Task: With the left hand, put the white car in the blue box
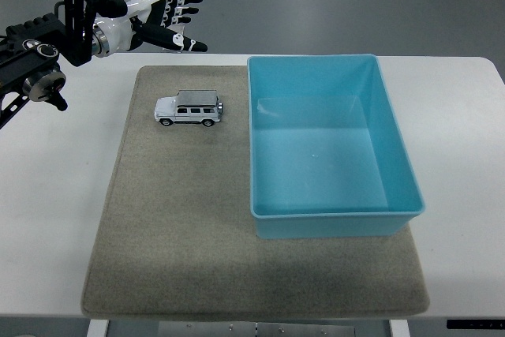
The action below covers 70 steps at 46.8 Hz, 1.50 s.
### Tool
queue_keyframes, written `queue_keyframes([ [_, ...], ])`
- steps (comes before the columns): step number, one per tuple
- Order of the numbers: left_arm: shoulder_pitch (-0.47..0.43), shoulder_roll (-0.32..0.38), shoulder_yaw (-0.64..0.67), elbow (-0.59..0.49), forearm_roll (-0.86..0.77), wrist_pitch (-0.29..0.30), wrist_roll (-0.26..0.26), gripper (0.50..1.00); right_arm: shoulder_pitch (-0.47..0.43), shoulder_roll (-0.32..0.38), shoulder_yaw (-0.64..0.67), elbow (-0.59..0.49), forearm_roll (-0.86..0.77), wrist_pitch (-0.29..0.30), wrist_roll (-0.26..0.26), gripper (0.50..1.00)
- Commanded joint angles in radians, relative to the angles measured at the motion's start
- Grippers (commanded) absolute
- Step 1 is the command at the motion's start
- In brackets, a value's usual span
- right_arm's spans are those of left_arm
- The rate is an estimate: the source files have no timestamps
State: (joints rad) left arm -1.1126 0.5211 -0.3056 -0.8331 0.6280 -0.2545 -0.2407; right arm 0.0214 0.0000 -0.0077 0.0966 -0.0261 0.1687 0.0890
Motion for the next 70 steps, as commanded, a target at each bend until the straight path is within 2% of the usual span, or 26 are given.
queue_keyframes([
  [1, -0.006, 0.011, 0.0, -0.014, 0.108, -0.011, 0.0, 1.0, 0.0, 0.0, 0.0, 0.0, 0.0, 0.0, 0.0, 0.936],
  [9, -0.012, 0.014, 0.0, -0.026, 0.252, -0.014, 0.0, 1.0, 0.0, 0.0, 0.0, 0.0, 0.0, 0.0, 0.0, 0.936],
  [28, -0.009, 0.022, 0.06, -0.129, 0.574, -0.002, -0.011, 1.0, 0.0, 0.0, 0.0, 0.0, 0.0, 0.0, 0.0, 0.936],
  [42, -0.006, 0.017, 0.06, -0.12, 0.769, 0.017, -0.011, 0.999, 0.0, 0.0, 0.0, 0.0, 0.0, 0.0, 0.0, 0.936],
  [50, 0.005, 0.01, 0.063, -0.103, 0.818, 0.052, -0.011, 0.988, 0.0, 0.0, 0.0, 0.0, 0.0, 0.0, 0.0, 0.936],
  [56, -0.003, 0.004, 0.092, -0.066, 0.822, 0.057, -0.011, 0.977, 0.0, 0.0, 0.0, 0.0, 0.0, 0.0, 0.0, 0.936],
  [60, -0.003, -0.007, 0.094, -0.063, 0.82, 0.058, -0.011, 0.966, 0.0, 0.0, 0.0, 0.0, 0.0, 0.0, 0.0, 0.936],
  [62, -0.003, -0.012, 0.095, -0.063, 0.82, 0.057, -0.012, 0.941, 0.0, 0.0, 0.0, 0.0, 0.0, 0.0, 0.0, 0.936],
  [70, 0.002, -0.027, 0.094, -0.063, 0.819, 0.055, -0.012, 0.926, 0.0, 0.0, 0.0, 0.0, 0.0, 0.0, 0.0, 0.936],
])
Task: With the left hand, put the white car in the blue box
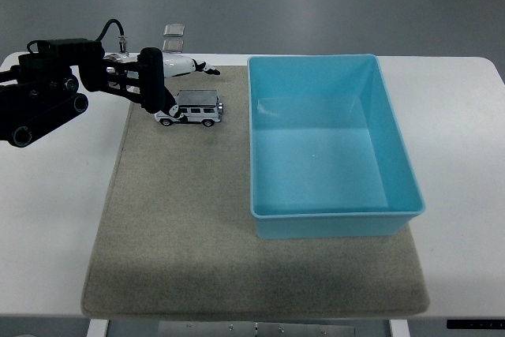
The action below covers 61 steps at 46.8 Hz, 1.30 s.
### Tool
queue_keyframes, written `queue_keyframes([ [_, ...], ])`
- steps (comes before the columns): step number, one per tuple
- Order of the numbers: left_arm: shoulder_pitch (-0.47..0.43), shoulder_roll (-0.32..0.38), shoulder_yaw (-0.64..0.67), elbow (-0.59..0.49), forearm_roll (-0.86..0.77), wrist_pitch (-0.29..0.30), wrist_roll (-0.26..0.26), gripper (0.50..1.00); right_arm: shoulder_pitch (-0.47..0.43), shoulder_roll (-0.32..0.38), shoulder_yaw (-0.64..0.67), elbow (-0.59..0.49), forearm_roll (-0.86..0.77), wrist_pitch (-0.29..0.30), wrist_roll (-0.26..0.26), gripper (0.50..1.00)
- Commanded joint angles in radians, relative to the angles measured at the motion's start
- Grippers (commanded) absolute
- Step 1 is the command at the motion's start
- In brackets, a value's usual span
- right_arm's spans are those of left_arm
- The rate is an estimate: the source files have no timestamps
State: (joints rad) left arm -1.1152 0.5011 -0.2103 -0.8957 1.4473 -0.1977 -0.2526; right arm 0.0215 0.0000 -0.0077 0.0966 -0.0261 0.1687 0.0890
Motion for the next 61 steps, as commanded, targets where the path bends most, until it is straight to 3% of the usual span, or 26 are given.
queue_keyframes([
  [1, 0.005, -0.007, 0.0, 0.0, -0.001, -0.002, 0.0, 0.926, 0.0, 0.0, 0.0, 0.0, 0.0, 0.0, 0.0, 0.936],
  [10, 0.006, -0.012, 0.0, 0.018, -0.001, -0.011, 0.001, 0.93, 0.0, 0.0, 0.0, 0.0, 0.0, 0.0, 0.0, 0.936],
  [16, 0.008, -0.013, 0.0, 0.026, -0.001, -0.014, 0.001, 0.898, 0.0, 0.0, 0.0, 0.0, 0.0, 0.0, 0.0, 0.936],
  [20, 0.008, -0.015, 0.0, 0.024, -0.001, -0.014, 0.001, 0.846, 0.0, 0.0, 0.0, 0.0, 0.0, 0.0, 0.0, 0.936],
  [23, 0.008, -0.019, 0.0, 0.026, -0.001, -0.014, 0.001, 0.778, 0.0, 0.0, 0.0, 0.0, 0.0, 0.0, 0.0, 0.936],
  [32, 0.008, -0.027, 0.0, 0.024, -0.001, -0.016, 0.001, 0.733, 0.0, 0.0, 0.0, 0.0, 0.0, 0.0, 0.0, 0.936],
  [37, 0.008, -0.029, 0.0, 0.024, -0.001, -0.016, 0.001, 0.622, 0.0, 0.0, 0.0, 0.0, 0.0, 0.0, 0.0, 0.936],
  [40, 0.008, -0.029, 0.0, 0.026, -0.001, -0.014, 0.001, 0.585, 0.0, 0.0, 0.0, 0.0, 0.0, 0.0, 0.0, 0.936],
  [43, 0.008, -0.029, 0.0, 0.024, -0.001, -0.014, 0.0, 0.504, 0.0, 0.0, 0.0, 0.0, 0.0, 0.0, 0.0, 0.936],
  [61, 0.005, -0.027, 0.0, 0.017, -0.001, -0.016, -0.01, 0.5, 0.0, 0.0, 0.0, 0.0, 0.0, 0.0, 0.0, 0.936],
])
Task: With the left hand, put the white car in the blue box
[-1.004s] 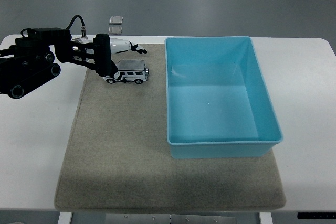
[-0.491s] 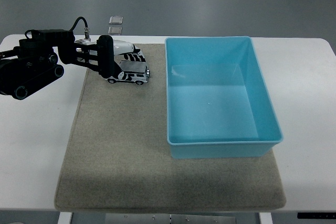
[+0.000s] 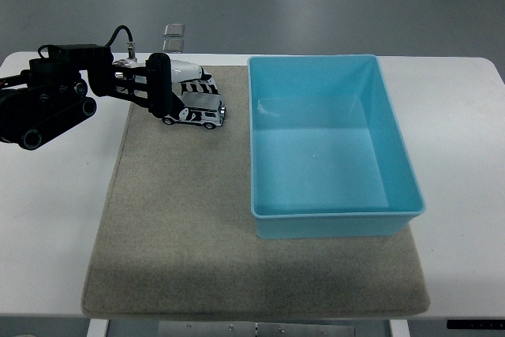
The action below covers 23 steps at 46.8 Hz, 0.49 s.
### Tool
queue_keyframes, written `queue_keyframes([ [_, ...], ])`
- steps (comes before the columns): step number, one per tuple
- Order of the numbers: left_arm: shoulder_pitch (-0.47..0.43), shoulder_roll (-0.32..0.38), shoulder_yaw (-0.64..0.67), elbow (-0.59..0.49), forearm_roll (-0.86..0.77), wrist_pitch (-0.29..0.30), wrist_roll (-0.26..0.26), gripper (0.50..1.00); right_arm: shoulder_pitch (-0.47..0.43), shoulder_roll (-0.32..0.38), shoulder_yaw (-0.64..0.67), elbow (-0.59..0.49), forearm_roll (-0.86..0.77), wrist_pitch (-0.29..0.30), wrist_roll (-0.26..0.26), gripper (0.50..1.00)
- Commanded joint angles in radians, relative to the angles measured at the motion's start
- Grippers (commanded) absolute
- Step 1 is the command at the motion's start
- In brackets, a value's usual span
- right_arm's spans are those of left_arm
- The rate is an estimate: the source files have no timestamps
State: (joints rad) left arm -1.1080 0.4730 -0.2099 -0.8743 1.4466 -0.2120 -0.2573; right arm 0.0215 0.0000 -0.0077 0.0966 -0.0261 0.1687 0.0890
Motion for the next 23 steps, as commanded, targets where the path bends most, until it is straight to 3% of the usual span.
queue_keyframes([
  [1, -0.004, 0.001, 0.0, -0.005, -0.002, -0.001, -0.008, 0.5, 0.0, 0.0, 0.0, 0.0, 0.0, 0.0, 0.0, 0.936],
  [9, -0.015, 0.004, 0.0, -0.006, -0.002, -0.003, -0.04, 0.5, 0.0, 0.0, 0.0, 0.0, 0.0, 0.0, 0.0, 0.936],
  [23, -0.032, 0.007, -0.006, -0.009, -0.018, -0.001, -0.042, 0.5, 0.0, 0.0, 0.0, 0.0, 0.0, 0.0, 0.0, 0.936],
])
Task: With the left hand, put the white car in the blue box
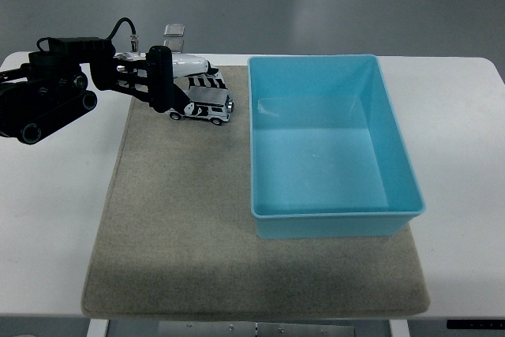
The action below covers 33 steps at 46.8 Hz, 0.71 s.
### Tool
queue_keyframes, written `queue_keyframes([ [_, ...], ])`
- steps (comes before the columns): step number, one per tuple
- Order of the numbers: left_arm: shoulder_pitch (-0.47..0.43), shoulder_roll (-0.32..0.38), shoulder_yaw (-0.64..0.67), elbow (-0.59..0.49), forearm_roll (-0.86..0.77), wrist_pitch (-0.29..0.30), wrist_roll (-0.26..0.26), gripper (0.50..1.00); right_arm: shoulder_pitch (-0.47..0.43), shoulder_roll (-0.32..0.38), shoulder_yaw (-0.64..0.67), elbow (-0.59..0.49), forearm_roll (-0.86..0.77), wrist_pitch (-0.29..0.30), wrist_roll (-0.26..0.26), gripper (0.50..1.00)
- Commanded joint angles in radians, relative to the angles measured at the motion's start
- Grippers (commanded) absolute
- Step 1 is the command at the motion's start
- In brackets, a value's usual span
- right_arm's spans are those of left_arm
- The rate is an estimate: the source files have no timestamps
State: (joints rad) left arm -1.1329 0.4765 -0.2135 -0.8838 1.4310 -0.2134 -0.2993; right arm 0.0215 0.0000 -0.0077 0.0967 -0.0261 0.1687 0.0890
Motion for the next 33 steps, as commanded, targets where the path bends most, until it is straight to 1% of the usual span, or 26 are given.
queue_keyframes([
  [1, -0.008, 0.004, -0.004, 0.0, -0.003, 0.0, 0.0, 0.5, 0.0, 0.0, 0.0, 0.0, 0.0, 0.0, 0.0, 0.936],
  [10, -0.047, 0.01, -0.018, -0.001, -0.006, 0.0, -0.001, 0.5, 0.0, 0.0, 0.0, 0.0, 0.0, 0.0, 0.0, 0.936],
  [20, -0.08, 0.011, -0.055, -0.009, -0.004, 0.005, -0.026, 0.5, 0.0, 0.0, 0.0, 0.0, 0.0, 0.0, 0.0, 0.936],
  [33, -0.139, 0.013, -0.081, -0.033, -0.006, 0.006, -0.027, 0.5, 0.0, 0.0, 0.0, 0.0, 0.0, 0.0, 0.0, 0.936],
])
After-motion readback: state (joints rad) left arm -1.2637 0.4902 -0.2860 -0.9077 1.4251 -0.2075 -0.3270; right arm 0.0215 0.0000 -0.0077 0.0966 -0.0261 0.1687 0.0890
